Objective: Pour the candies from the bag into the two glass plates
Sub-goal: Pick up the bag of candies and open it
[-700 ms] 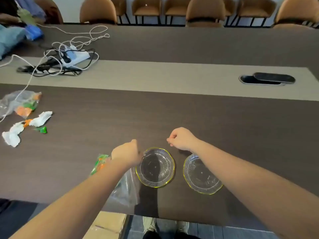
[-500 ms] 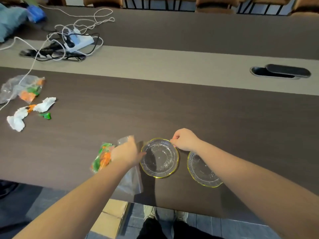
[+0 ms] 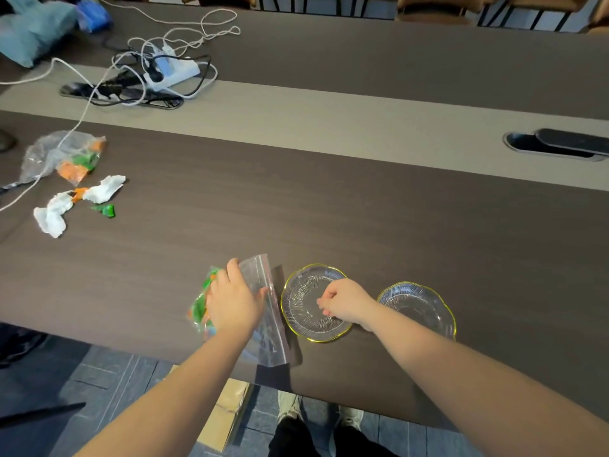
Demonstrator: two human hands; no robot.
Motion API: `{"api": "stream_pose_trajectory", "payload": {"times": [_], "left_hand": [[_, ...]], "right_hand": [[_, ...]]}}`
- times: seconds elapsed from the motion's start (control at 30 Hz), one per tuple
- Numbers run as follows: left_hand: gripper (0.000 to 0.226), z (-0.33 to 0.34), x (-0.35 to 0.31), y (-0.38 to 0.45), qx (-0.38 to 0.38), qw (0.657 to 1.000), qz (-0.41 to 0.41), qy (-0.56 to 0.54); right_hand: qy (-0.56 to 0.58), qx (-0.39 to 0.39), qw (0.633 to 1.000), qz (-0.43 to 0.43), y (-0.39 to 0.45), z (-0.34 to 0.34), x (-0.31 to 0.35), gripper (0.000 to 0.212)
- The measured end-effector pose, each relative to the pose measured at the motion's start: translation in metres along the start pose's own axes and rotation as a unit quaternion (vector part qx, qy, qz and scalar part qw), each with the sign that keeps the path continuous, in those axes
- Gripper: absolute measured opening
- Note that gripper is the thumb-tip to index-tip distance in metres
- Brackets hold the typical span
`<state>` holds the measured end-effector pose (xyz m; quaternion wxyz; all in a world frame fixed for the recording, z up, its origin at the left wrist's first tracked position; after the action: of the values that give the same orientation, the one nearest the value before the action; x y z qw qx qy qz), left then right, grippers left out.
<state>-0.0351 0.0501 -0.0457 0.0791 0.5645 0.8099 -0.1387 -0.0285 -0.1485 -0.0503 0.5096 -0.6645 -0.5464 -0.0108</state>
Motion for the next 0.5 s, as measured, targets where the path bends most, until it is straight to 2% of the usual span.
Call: {"api": "stream_pose_trajectory", "payload": {"times": [0.1,0.23,0.37,0.5], "left_hand": [[0.035,0.003,0.007,0.007,0.047,0.999,-0.007,-0.011],[0.018,0.0,0.004,0.009,0.034,0.997,0.011,-0.074],[0.016,-0.013,-0.008,0.006,0.016,0.984,0.036,-0.176],[0.016,-0.023,-0.013,0.011,0.03,0.974,0.031,-0.223]], "right_hand": [[0.007,0.0,1.0,0.0,0.003,0.0,0.004,0.025],[0.078,0.039,0.996,0.003,0.006,0.008,0.011,0.017],[0.164,0.108,0.98,-0.004,0.005,0.023,0.024,0.028],[0.263,0.136,0.955,-0.031,0.004,0.03,0.037,0.01]]}}
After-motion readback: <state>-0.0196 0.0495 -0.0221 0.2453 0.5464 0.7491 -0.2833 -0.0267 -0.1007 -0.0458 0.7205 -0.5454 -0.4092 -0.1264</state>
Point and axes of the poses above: each hand's wrist, its own y-axis towards the middle knuckle, its own z-axis out of the palm, x = y × z, the point moved 1 cm from there along y, towards the middle knuckle, and after that the axes turned 1 degree about y, right-handed, at the moved point
